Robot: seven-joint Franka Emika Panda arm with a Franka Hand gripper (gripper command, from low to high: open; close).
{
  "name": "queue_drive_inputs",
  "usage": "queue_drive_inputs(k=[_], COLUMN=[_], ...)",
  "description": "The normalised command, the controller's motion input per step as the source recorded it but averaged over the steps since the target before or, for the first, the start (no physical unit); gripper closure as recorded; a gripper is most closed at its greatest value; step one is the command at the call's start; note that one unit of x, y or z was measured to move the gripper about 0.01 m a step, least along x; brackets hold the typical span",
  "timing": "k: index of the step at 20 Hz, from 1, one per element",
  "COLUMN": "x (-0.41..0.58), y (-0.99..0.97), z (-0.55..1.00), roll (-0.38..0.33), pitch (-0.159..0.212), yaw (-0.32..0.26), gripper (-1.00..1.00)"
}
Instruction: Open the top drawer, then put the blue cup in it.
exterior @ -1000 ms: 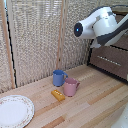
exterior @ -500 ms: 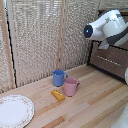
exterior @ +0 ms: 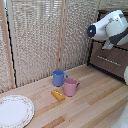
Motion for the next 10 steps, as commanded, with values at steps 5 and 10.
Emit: queue_drive_inputs(k=[5,10], x=[-0.083,-0.058], y=[0.21,0.28], z=[0.00,-0.05], roll=[0.000,0.006], pitch=[0.000,0.022], yaw=[0.000,0.000], gripper=[1.00,1.00])
